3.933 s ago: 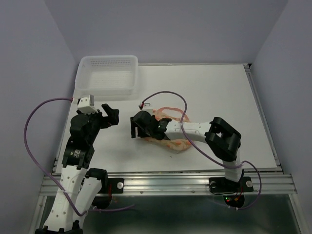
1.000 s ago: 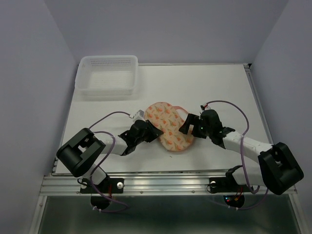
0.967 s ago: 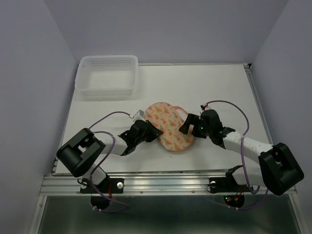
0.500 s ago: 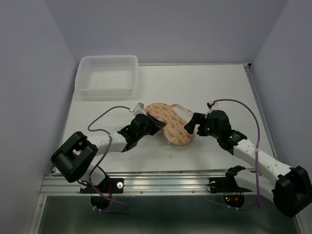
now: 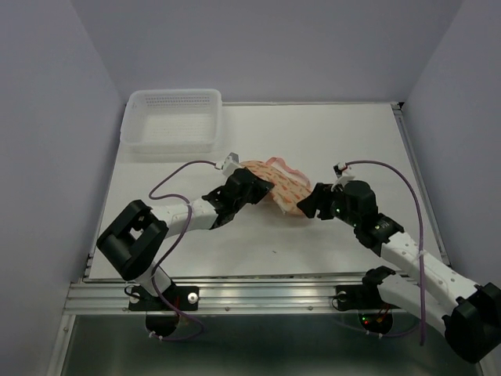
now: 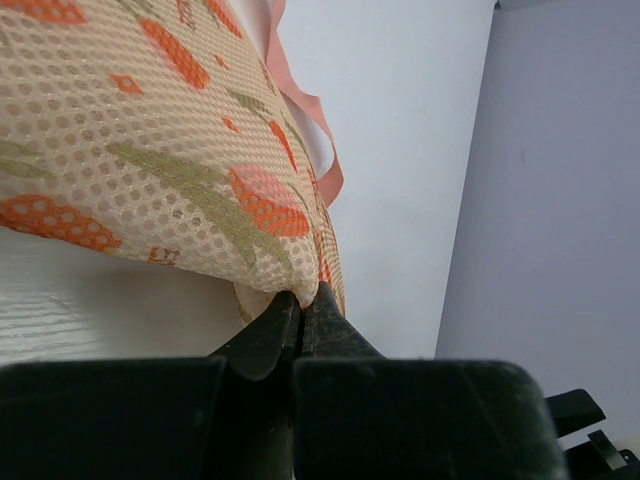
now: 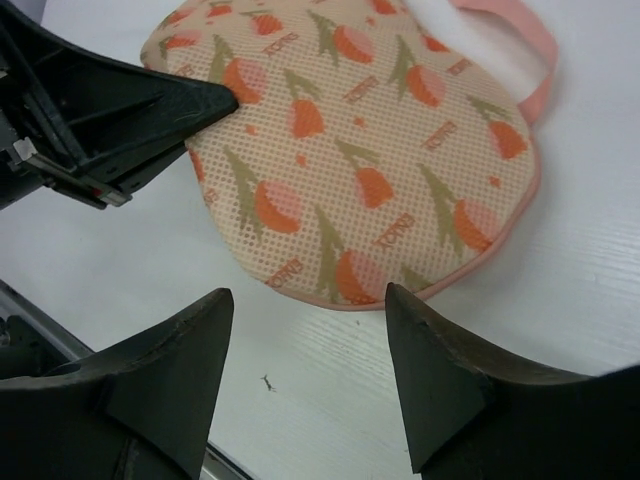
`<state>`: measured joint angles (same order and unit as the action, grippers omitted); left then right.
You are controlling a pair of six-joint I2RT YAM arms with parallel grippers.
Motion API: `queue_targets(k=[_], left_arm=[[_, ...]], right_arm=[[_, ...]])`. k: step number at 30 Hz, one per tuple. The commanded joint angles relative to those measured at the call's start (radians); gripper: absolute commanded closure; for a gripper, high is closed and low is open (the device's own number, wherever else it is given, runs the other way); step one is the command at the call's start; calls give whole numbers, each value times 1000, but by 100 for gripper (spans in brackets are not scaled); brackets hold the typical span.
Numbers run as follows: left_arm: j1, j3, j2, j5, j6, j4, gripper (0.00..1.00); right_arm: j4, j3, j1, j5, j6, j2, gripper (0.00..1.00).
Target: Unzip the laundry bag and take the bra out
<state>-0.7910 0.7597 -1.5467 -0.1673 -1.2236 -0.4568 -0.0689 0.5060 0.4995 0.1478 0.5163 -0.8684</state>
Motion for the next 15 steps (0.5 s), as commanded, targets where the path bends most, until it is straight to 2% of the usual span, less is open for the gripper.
queue_targets(k=[1,8,15], left_arm=[[-27,82,-10,-57,-28,41,100],[-34,105,0,-81,-33,78,100],[-34,98,26,-92,-37,90,100]], right_arm=[[142,-17,45,61,5,-47,36],[215,-9,220,-25,8,-158,44],[297,-67,266,-105,39,-196,48]])
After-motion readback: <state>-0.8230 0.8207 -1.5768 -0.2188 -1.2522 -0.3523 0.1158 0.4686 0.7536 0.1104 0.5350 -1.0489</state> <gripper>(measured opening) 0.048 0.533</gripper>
